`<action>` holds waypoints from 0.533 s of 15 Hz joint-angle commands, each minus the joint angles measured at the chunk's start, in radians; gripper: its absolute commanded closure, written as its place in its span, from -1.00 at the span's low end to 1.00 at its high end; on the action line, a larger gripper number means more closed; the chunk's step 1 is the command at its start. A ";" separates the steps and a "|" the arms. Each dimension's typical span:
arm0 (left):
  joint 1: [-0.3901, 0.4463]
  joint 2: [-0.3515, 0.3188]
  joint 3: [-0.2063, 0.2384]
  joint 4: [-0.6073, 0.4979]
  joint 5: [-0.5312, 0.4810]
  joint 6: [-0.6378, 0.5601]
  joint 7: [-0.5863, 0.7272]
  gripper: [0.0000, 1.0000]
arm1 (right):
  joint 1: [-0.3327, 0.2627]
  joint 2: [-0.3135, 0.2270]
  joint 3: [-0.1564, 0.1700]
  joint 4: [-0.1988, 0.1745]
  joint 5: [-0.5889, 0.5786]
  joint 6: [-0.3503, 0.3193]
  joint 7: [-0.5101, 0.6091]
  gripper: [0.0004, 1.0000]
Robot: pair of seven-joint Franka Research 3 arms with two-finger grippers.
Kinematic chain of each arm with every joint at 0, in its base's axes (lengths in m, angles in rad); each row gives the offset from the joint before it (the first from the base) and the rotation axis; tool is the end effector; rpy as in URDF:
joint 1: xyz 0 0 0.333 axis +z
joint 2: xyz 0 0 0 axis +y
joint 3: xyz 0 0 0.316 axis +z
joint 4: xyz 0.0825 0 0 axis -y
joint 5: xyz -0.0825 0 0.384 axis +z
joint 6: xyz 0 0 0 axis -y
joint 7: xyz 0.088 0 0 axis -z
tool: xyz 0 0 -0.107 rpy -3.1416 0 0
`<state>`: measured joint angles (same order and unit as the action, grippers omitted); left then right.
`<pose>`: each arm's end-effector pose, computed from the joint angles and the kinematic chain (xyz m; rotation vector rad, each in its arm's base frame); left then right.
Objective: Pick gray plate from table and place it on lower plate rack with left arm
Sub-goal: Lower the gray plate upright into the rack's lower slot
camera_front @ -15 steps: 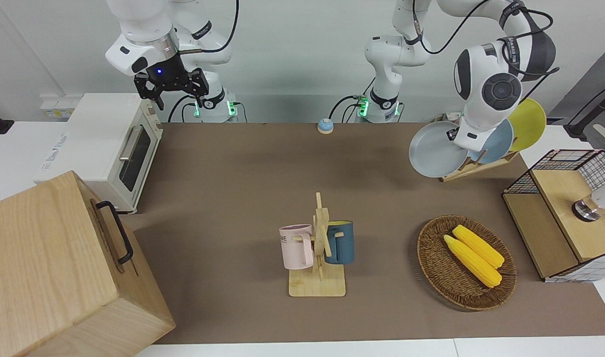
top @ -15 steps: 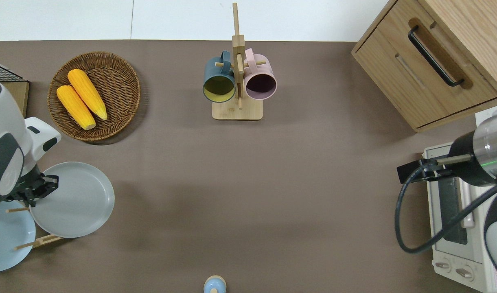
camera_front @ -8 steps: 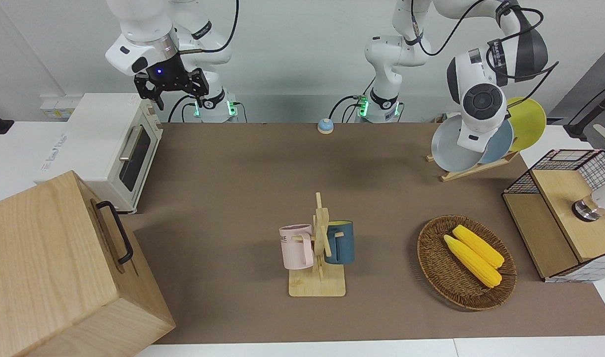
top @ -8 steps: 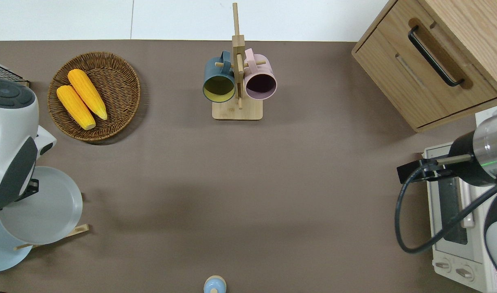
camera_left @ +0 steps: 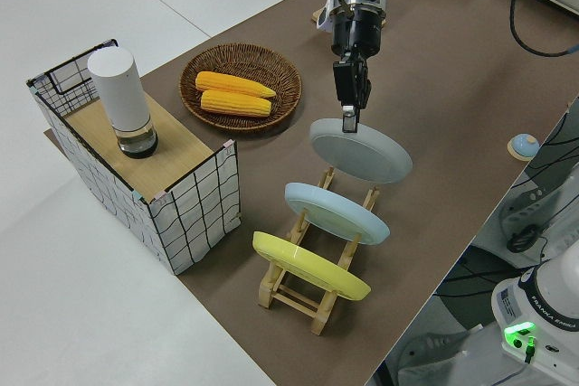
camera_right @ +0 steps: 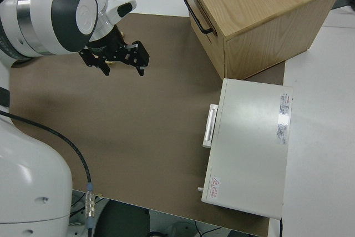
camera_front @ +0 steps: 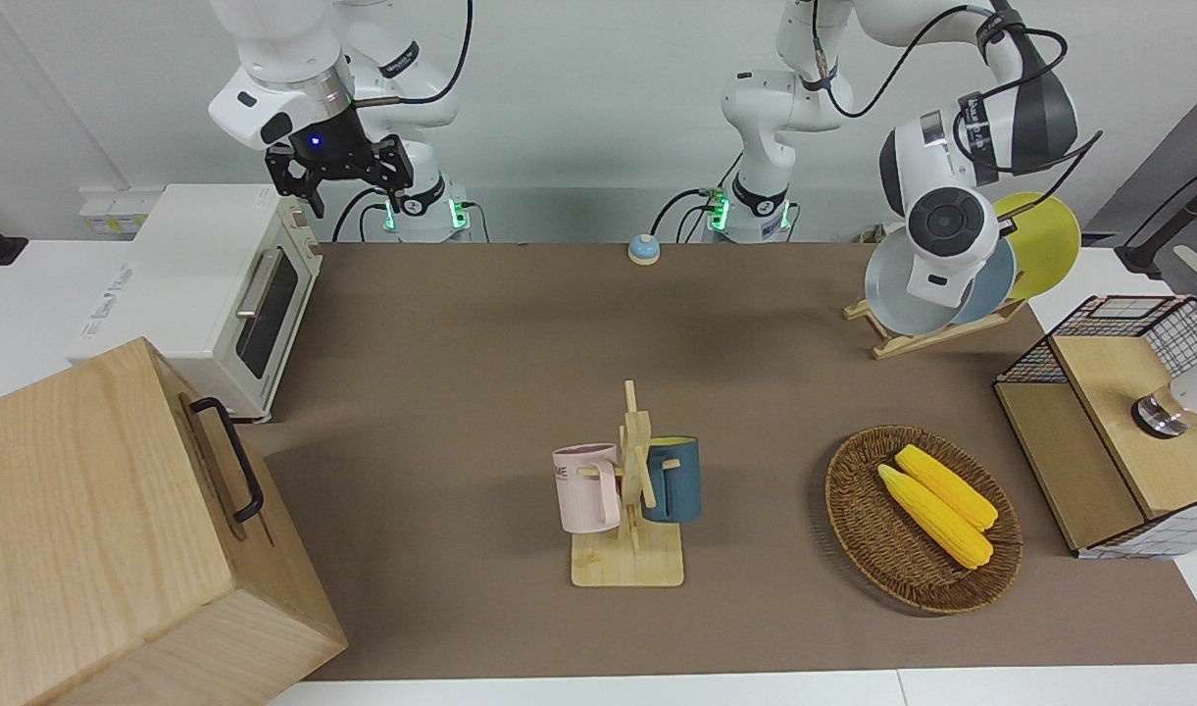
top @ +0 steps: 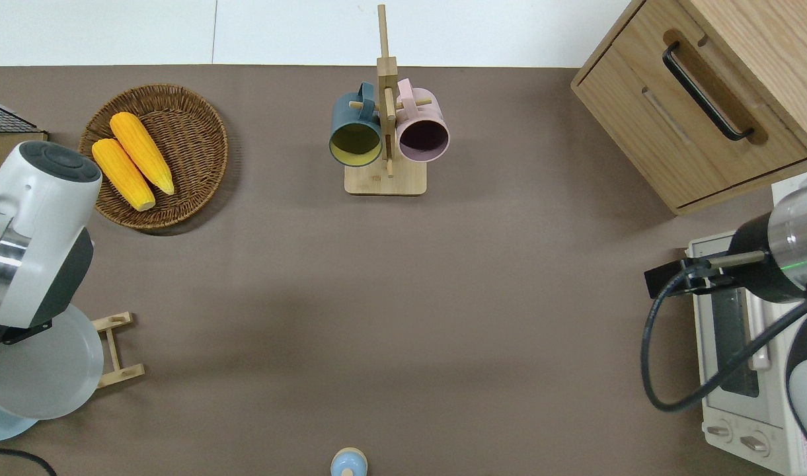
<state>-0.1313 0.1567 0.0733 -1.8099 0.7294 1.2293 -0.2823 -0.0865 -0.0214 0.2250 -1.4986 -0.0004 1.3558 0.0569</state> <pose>0.5270 0.0545 0.4537 -2.1745 -0.2245 0.6795 0.5197 0.0739 0.6516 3.1163 0.1266 -0.1887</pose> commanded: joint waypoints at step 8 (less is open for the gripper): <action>-0.036 0.084 -0.017 -0.009 0.025 -0.031 -0.166 1.00 | -0.013 -0.005 0.007 0.006 0.003 -0.015 -0.003 -0.97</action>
<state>-0.1413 0.2202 0.0605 -1.8142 0.7344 1.2183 -0.3901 -0.0865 -0.0214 0.2250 -1.4986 -0.0004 1.3558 0.0569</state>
